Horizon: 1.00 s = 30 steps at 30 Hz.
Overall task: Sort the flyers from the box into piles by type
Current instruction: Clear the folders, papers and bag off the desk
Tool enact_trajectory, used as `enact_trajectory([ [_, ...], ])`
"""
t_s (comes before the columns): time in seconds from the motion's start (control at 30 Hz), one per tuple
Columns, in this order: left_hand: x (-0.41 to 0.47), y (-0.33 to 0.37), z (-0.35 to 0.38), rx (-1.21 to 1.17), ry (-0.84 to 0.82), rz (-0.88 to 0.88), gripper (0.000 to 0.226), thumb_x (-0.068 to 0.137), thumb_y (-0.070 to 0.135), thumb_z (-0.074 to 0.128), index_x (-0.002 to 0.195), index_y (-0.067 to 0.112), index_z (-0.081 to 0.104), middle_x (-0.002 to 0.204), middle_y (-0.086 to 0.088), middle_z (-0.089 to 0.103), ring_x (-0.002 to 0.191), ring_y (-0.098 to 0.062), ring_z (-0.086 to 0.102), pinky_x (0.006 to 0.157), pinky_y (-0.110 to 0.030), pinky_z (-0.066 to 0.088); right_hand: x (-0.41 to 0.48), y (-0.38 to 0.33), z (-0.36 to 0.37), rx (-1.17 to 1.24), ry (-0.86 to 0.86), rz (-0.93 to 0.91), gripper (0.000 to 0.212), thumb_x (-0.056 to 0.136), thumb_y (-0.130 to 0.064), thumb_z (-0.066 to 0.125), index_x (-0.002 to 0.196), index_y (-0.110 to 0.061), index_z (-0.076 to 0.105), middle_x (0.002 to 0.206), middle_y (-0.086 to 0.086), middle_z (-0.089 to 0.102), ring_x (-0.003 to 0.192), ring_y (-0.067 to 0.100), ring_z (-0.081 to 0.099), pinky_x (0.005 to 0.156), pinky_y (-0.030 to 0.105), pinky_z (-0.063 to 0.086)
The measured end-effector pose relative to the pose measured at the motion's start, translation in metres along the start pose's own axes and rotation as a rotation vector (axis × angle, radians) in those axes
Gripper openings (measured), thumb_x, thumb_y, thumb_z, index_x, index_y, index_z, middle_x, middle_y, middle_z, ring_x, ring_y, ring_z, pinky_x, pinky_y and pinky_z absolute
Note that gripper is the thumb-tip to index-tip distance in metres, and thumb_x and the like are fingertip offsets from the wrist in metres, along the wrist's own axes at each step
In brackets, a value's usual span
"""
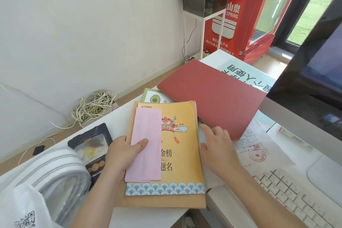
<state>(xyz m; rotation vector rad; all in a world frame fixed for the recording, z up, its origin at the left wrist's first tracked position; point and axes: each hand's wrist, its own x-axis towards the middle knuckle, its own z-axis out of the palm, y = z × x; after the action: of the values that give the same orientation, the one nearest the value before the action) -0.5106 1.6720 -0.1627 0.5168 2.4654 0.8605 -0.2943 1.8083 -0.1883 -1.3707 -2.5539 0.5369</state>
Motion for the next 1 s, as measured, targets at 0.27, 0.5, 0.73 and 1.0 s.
enact_trajectory([
  [0.27, -0.029, -0.025, -0.003, 0.123, 0.045, -0.022, 0.048, 0.078, 0.057, 0.065, 0.096, 0.013, 0.056, 0.098, -0.002, 0.065, 0.087, -0.025, 0.059, 0.071, -0.035, 0.046, 0.056, 0.013, -0.005, -0.653, -0.017, -0.069, 0.064, 0.092, -0.020, 0.050, 0.149, -0.015, 0.021, 0.141, 0.031, 0.037, 0.123, 0.049, 0.044, 0.088, 0.051, 0.048],
  [0.5, -0.040, -0.024, -0.011, 0.694, 0.064, 0.052, 0.072, 0.079, 0.077, 0.036, 0.106, 0.012, 0.050, 0.112, -0.007, 0.059, 0.106, -0.031, 0.056, 0.081, -0.038, 0.045, 0.097, -0.003, -0.017, -0.757, -0.025, -0.102, 0.054, 0.094, -0.011, 0.039, 0.147, -0.010, 0.025, 0.131, 0.026, 0.051, 0.104, 0.038, 0.062, 0.067, 0.032, 0.051],
  [0.73, -0.057, 0.011, 0.022, 0.703, 0.140, 0.661, 0.073, 0.069, 0.045, 0.076, 0.127, 0.010, 0.049, 0.111, -0.009, 0.051, 0.099, -0.030, 0.055, 0.067, -0.040, 0.052, 0.049, 0.011, -0.058, -0.189, -0.228, -0.096, 0.053, 0.093, -0.039, 0.052, 0.142, -0.030, 0.035, 0.141, -0.006, 0.043, 0.134, 0.021, 0.034, 0.099, 0.047, 0.041],
  [1.0, -0.117, 0.051, 0.135, 0.715, -0.228, 1.306, 0.078, 0.060, 0.043, 0.068, 0.130, 0.013, 0.050, 0.134, -0.008, 0.053, 0.119, -0.028, 0.053, 0.091, -0.043, 0.051, -0.072, 0.070, -0.097, 0.006, -0.197, 0.097, 0.049, 0.099, -0.030, 0.043, 0.145, -0.039, 0.028, 0.151, -0.018, 0.029, 0.139, 0.004, 0.025, 0.112, 0.038, 0.028],
])
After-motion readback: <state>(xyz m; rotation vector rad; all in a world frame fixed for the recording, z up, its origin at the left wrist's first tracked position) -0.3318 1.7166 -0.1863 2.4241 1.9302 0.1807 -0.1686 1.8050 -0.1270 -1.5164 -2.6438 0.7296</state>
